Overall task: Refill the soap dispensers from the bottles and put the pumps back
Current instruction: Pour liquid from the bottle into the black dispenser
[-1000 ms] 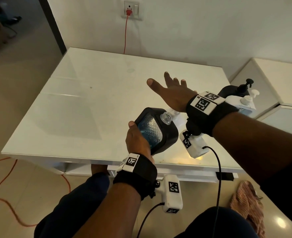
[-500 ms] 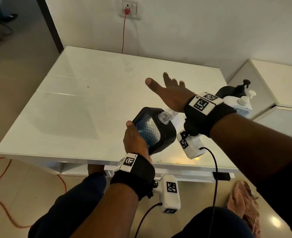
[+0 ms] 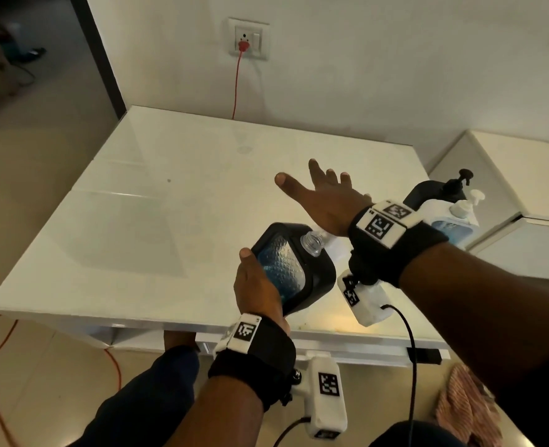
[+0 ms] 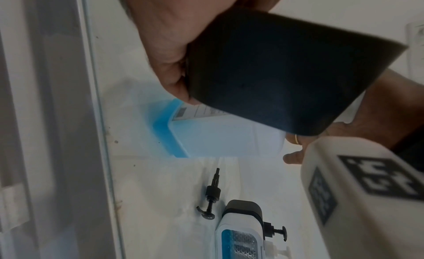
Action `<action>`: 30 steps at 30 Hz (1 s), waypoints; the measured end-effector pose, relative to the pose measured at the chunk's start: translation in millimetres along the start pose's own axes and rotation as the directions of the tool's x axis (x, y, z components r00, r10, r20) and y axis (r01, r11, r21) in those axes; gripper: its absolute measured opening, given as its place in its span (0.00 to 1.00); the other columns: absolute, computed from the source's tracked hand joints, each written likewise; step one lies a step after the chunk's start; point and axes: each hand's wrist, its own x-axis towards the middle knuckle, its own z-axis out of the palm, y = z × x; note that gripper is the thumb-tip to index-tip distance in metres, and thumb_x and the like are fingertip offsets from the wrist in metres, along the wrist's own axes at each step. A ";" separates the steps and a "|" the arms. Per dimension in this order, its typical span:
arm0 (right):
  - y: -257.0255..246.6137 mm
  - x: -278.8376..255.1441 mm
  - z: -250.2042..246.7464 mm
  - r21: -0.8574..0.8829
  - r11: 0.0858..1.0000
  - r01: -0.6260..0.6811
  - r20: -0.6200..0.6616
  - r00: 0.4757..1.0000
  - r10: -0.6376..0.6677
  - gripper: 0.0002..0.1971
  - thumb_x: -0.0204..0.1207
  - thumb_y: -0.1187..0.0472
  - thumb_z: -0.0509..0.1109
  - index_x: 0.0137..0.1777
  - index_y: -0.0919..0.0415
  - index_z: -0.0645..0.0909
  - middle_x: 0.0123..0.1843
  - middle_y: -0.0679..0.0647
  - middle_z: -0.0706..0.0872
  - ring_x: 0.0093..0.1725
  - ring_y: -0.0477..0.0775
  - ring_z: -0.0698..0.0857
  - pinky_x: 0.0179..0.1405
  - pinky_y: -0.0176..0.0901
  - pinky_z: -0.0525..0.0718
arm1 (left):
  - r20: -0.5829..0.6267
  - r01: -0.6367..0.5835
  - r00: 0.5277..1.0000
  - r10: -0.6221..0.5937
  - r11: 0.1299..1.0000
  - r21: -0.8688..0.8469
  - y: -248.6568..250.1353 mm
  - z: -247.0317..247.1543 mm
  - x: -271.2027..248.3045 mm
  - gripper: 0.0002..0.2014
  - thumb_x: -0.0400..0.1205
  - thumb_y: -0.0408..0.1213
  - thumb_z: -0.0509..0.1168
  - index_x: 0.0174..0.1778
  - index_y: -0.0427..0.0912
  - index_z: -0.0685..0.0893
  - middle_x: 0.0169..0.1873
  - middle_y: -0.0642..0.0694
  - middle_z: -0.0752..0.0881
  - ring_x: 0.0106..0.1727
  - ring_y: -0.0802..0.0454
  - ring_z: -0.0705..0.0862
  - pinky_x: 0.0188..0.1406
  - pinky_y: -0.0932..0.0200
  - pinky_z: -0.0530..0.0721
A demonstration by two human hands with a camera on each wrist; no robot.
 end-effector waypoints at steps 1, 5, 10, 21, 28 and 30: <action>0.2 1.6 1.6 -0.024 1.000 0.000 -0.008 1.000 -0.001 0.54 0.69 0.14 0.40 0.90 0.44 0.37 0.92 0.55 0.42 0.90 0.61 0.38 0.81 0.78 0.40 | 0.001 -0.005 1.000 0.005 1.000 -0.001 -0.5 0.1 0.0 0.38 0.71 0.77 0.57 0.72 0.59 0.82 0.69 0.42 0.86 0.67 0.34 0.87 0.70 0.30 0.85; -0.1 2.5 -0.5 0.004 1.000 0.003 0.024 1.000 -0.004 0.54 0.69 0.14 0.39 0.90 0.44 0.37 0.92 0.55 0.42 0.90 0.62 0.39 0.81 0.77 0.40 | 0.009 0.012 1.000 -0.012 1.000 0.023 -0.4 0.7 2.9 0.34 0.78 0.75 0.56 0.74 0.60 0.81 0.70 0.42 0.85 0.68 0.34 0.85 0.72 0.30 0.84; 2.9 1.4 -6.8 0.169 0.984 0.055 0.031 0.998 -0.061 0.54 0.71 0.16 0.39 0.91 0.48 0.42 0.91 0.56 0.50 0.90 0.64 0.50 0.86 0.70 0.47 | 0.010 0.026 1.000 -0.027 0.998 0.054 1.6 -0.2 2.6 0.24 0.87 0.69 0.53 0.68 0.59 0.80 0.69 0.41 0.85 0.68 0.33 0.85 0.73 0.30 0.84; -3.4 0.8 -11.8 0.240 0.965 0.107 -0.029 0.994 -0.103 0.48 0.80 0.23 0.40 0.90 0.57 0.52 0.90 0.53 0.58 0.88 0.54 0.59 0.83 0.51 0.53 | 0.086 0.131 0.989 -0.123 0.986 -0.100 13.1 2.1 -19.8 0.35 0.89 0.71 0.43 0.75 0.53 0.82 0.72 0.38 0.84 0.72 0.31 0.83 0.74 0.29 0.83; -13.8 -15.4 -17.9 0.207 0.975 0.085 0.023 0.996 -0.092 0.44 0.85 0.30 0.38 0.85 0.64 0.65 0.80 0.63 0.75 0.75 0.62 0.76 0.67 0.50 0.66 | 0.116 0.173 0.981 -0.157 0.975 -0.140 18.5 -3.0 -25.1 0.33 0.90 0.69 0.44 0.77 0.52 0.80 0.74 0.37 0.83 0.72 0.30 0.84 0.70 0.32 0.86; -13.8 -16.8 -18.4 0.191 0.978 0.079 0.022 0.996 -0.085 0.45 0.85 0.30 0.37 0.83 0.68 0.67 0.71 0.66 0.82 0.65 0.65 0.80 0.60 0.50 0.68 | 0.112 0.164 0.983 -0.148 0.975 -0.148 17.8 -3.4 -24.8 0.33 0.90 0.69 0.44 0.77 0.52 0.81 0.73 0.37 0.84 0.72 0.30 0.84 0.70 0.32 0.86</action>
